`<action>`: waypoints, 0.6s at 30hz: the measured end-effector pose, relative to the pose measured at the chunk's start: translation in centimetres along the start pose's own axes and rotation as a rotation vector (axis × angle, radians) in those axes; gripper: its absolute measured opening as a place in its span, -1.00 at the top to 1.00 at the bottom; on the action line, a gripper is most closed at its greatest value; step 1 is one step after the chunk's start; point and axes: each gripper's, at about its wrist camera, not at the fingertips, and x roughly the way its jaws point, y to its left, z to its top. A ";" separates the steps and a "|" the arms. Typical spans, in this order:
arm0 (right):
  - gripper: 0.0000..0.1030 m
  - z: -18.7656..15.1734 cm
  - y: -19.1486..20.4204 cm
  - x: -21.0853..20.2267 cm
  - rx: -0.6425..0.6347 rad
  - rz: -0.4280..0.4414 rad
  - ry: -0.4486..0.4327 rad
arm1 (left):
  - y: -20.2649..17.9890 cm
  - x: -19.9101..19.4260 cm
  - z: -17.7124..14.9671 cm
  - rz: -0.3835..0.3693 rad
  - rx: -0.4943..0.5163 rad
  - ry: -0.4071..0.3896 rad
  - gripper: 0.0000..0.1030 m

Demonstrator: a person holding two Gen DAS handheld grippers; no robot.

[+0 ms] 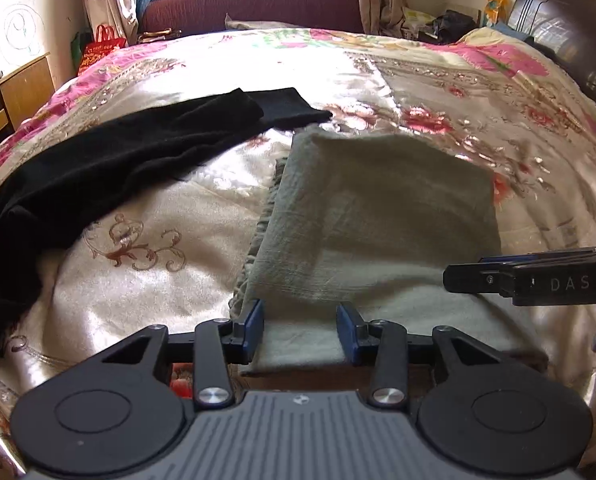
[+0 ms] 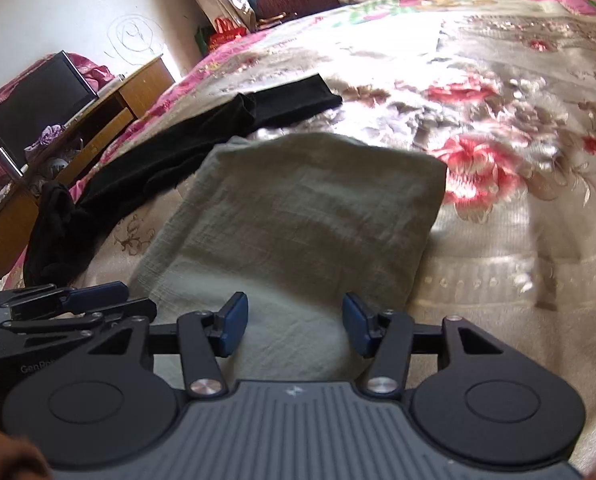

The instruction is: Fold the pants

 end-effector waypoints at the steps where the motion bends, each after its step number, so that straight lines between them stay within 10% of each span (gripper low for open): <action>1: -0.04 -0.3 -0.1 0.1 -0.008 0.001 -0.005 | 0.0 0.1 -0.2 0.001 0.001 0.006 -0.05; 12: -0.12 0.5 -3.1 -1.7 0.119 -0.026 -0.026 | 0.8 -1.1 1.1 0.014 0.038 -0.030 -0.07; 18: -0.19 0.5 -5.0 -0.6 0.245 0.095 -0.006 | 2.0 1.3 2.1 -0.094 0.024 -0.001 -0.29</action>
